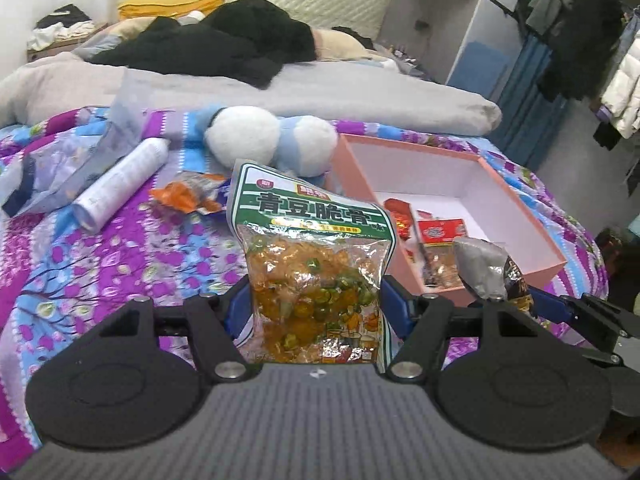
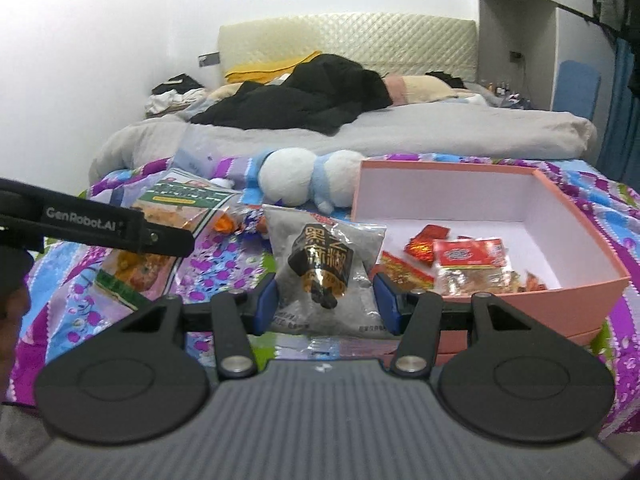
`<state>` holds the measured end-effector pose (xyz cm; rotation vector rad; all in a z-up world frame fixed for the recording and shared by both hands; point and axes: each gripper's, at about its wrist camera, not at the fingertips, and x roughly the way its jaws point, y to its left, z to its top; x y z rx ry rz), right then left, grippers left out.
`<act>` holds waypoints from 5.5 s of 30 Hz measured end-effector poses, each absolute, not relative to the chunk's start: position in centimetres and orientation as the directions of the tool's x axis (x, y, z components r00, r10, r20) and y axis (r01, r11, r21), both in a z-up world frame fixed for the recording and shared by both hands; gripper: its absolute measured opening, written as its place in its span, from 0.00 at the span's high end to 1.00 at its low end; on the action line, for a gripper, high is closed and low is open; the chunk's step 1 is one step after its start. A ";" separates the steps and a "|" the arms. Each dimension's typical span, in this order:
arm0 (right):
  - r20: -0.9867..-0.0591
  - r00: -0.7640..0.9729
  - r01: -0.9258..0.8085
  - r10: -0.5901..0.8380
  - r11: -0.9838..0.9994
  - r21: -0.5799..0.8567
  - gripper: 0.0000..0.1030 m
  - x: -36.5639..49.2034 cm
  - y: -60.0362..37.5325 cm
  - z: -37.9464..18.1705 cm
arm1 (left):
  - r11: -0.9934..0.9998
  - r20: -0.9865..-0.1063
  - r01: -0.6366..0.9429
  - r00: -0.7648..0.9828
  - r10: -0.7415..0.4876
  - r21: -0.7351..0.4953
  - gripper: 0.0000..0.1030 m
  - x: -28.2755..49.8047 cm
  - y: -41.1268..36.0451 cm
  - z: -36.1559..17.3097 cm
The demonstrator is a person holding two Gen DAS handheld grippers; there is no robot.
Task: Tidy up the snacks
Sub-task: 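Lift both held bags and carry them over the pink box, then lower both bags into the pink box and open both tools, then withdraw both tools from the box back toward the remaining snacks, then lower the left tool onto the orange-clear packet while the right tool reaches the blue spicy-strip packet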
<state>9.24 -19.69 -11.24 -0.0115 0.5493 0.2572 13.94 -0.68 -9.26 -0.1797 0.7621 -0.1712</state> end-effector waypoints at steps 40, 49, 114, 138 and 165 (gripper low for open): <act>-0.566 0.822 0.030 0.055 0.990 0.140 0.45 23.9 -32.7 -16.7 | 0.952 -0.736 0.239 0.607 -0.301 -0.192 0.20 33.5 -14.3 -15.3; -0.541 0.839 0.027 0.056 0.989 0.144 0.39 23.0 -32.6 -15.3 | 0.947 -0.703 0.240 0.636 -0.320 -0.214 0.20 31.7 -12.9 -13.0; -0.506 0.801 -0.310 0.319 0.945 0.104 0.39 10.2 -16.9 -12.1 | 0.971 -0.666 -0.013 0.730 -0.154 -0.239 0.19 10.8 4.8 -10.3; -0.547 0.759 -0.361 0.354 0.927 0.099 0.39 20.0 -9.7 -17.1 | 0.962 -0.730 -0.136 0.678 -0.084 -0.237 0.18 22.6 11.5 -18.4; -0.585 0.701 -0.135 0.408 0.882 0.452 0.18 35.6 -8.7 -24.2 | 0.980 -0.803 0.189 0.593 -0.059 0.067 0.15 40.9 13.5 -25.8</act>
